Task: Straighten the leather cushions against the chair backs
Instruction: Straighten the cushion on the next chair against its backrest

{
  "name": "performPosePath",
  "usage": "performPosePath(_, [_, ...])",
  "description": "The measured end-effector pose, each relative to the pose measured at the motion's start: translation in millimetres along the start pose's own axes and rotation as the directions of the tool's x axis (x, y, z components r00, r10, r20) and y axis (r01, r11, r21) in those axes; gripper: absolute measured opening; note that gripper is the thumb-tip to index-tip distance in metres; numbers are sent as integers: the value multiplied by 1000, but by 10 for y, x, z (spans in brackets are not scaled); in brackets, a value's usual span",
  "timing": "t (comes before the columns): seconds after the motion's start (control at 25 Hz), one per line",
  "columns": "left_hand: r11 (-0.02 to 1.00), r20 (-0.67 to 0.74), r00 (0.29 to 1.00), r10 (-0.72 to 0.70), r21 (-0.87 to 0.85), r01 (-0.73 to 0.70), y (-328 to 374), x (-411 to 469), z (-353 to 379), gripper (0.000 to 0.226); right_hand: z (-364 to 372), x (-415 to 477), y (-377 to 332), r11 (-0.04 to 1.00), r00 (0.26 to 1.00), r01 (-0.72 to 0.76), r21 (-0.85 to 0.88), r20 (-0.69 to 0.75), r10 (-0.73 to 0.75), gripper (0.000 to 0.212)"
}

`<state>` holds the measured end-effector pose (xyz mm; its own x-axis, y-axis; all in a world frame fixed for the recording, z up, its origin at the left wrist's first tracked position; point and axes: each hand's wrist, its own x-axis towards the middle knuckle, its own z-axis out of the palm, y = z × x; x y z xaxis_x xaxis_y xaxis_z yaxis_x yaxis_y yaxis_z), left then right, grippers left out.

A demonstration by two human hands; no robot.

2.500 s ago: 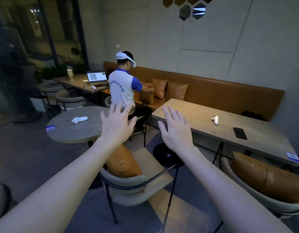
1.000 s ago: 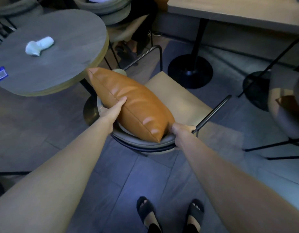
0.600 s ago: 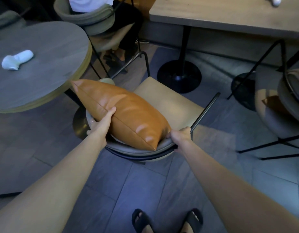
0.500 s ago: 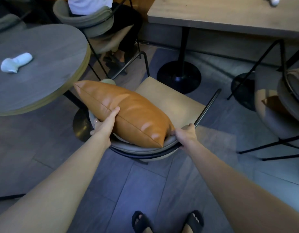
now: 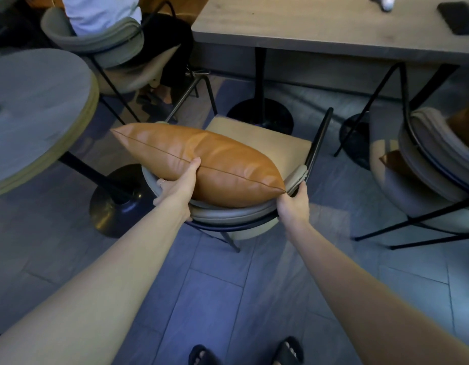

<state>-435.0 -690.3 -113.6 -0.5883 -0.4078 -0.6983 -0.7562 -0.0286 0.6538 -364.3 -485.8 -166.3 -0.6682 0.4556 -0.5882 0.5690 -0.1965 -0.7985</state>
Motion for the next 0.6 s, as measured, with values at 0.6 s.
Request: performPosePath(0.6, [998, 233, 972, -35, -41, 46, 549, 238, 415, 136, 371, 220, -270, 993, 984, -90, -81, -163, 76, 88])
